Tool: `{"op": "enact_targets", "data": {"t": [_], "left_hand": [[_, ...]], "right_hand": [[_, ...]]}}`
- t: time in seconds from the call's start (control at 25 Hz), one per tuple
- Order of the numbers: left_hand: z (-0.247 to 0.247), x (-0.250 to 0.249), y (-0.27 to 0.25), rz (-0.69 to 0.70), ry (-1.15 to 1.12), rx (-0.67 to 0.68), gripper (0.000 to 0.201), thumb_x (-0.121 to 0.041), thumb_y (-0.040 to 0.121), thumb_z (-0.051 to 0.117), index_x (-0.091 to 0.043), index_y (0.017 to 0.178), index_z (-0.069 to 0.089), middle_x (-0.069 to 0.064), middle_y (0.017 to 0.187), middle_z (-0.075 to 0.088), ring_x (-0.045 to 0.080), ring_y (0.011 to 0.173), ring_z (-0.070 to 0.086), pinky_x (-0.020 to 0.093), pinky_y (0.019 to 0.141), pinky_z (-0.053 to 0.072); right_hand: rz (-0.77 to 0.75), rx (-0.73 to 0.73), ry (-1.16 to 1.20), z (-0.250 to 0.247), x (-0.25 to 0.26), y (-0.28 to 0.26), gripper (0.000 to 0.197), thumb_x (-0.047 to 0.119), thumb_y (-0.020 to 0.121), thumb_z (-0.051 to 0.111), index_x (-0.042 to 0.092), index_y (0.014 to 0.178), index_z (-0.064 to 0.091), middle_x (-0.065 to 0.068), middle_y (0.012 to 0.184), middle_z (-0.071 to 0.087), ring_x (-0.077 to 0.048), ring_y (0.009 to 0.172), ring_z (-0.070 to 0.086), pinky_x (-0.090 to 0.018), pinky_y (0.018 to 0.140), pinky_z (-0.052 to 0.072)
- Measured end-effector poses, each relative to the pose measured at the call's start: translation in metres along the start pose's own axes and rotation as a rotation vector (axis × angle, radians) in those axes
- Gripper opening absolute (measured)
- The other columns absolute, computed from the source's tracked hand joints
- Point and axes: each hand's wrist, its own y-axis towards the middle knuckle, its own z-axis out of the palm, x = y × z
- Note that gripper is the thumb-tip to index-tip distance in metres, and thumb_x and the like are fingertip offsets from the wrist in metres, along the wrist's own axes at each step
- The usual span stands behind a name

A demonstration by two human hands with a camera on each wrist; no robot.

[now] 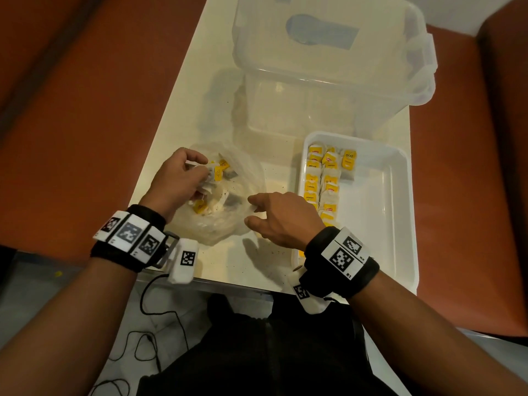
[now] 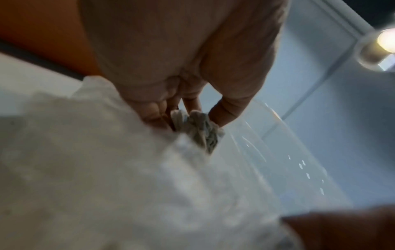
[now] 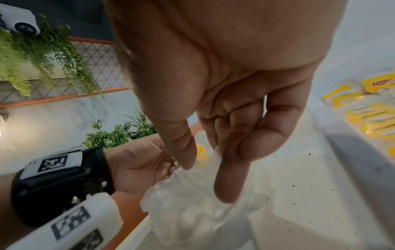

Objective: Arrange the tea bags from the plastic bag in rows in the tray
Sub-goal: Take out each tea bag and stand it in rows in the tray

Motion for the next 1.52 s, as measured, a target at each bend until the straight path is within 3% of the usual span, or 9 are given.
{"op": "enact_targets", "data": {"t": [0.16,0.4,0.6,0.8,0.96,1.12,1.36,1.44,1.52], "left_hand": [[-0.002,-0.008,-0.008,-0.205,-0.576,0.219,0.035,-0.003,0.088,0.039,-0.020,0.103,0.066,0.008,0.102,0.069,0.024,0.083,0.064,0.033,0.065,0.057],[0.000,-0.012,-0.020,-0.289,-0.914,0.332,0.025,-0.029,0.074,0.054,-0.016,0.093,0.064,0.014,0.109,0.067,0.027,0.085,0.065,0.035,0.069,0.055],[0.010,-0.021,-0.028,-0.221,-0.842,0.312,0.013,-0.014,0.082,0.062,-0.020,0.093,0.062,0.009,0.104,0.067,0.023,0.087,0.066,0.035,0.071,0.059],[0.016,-0.028,-0.034,-0.127,-0.654,0.393,0.014,-0.016,0.095,0.056,-0.021,0.108,0.056,0.010,0.105,0.065,0.024,0.085,0.064,0.043,0.082,0.056],[0.014,-0.032,-0.033,-0.084,-0.536,0.335,0.013,-0.026,0.099,0.055,-0.026,0.110,0.062,0.005,0.105,0.070,0.022,0.086,0.069,0.035,0.069,0.058],[0.015,-0.028,-0.031,-0.010,-0.283,0.260,0.011,-0.031,0.101,0.054,-0.026,0.107,0.061,0.000,0.100,0.071,0.016,0.082,0.069,0.032,0.070,0.055],[0.014,-0.020,-0.026,0.356,0.400,0.024,0.013,-0.037,0.100,0.050,-0.029,0.106,0.058,-0.008,0.096,0.068,0.018,0.085,0.066,0.041,0.076,0.054],[0.012,-0.020,-0.023,0.400,0.295,0.005,0.011,-0.035,0.101,0.050,-0.029,0.106,0.057,-0.008,0.095,0.068,0.017,0.085,0.066,0.038,0.074,0.053],[0.013,-0.022,-0.023,0.284,0.037,0.090,0.009,-0.031,0.103,0.050,-0.026,0.105,0.057,-0.004,0.097,0.068,0.014,0.082,0.066,0.037,0.072,0.054]], "right_hand": [[-0.002,-0.012,0.019,0.001,-0.003,0.002,0.048,0.045,0.097,0.048,0.025,0.141,0.051,0.009,0.132,0.066,-0.025,0.116,0.061,-0.042,0.091,0.052],[0.025,-0.069,0.146,-0.002,-0.003,0.000,0.045,0.050,0.096,0.053,0.031,0.136,0.054,0.013,0.113,0.071,-0.018,0.098,0.068,-0.038,0.086,0.053],[0.045,-0.255,0.640,-0.013,0.006,-0.001,0.035,0.054,0.092,0.062,0.025,0.112,0.068,0.009,0.084,0.065,-0.008,0.067,0.060,-0.027,0.065,0.049],[0.037,-0.343,0.951,-0.025,0.012,0.009,0.018,0.023,0.093,0.069,0.006,0.100,0.068,-0.007,0.083,0.072,-0.010,0.057,0.058,-0.015,0.049,0.043],[0.067,-0.339,1.026,-0.031,0.008,0.009,0.019,0.021,0.096,0.065,0.004,0.103,0.066,-0.005,0.087,0.074,-0.012,0.064,0.065,-0.021,0.053,0.047],[0.111,-0.308,1.041,-0.027,0.005,0.013,0.015,0.019,0.095,0.064,0.006,0.101,0.064,-0.011,0.090,0.075,-0.018,0.070,0.071,-0.027,0.057,0.051],[0.115,-0.302,0.925,-0.016,0.005,0.019,0.010,0.022,0.094,0.066,0.016,0.088,0.060,-0.008,0.085,0.076,-0.019,0.072,0.074,-0.035,0.063,0.054],[0.120,-0.319,0.972,-0.018,0.005,0.020,0.010,0.022,0.094,0.064,0.013,0.092,0.060,-0.010,0.090,0.076,-0.018,0.073,0.072,-0.035,0.062,0.053],[0.124,-0.301,1.032,-0.021,0.006,0.019,0.010,0.020,0.094,0.063,0.011,0.095,0.060,-0.014,0.097,0.074,-0.019,0.075,0.071,-0.034,0.063,0.052]]}}
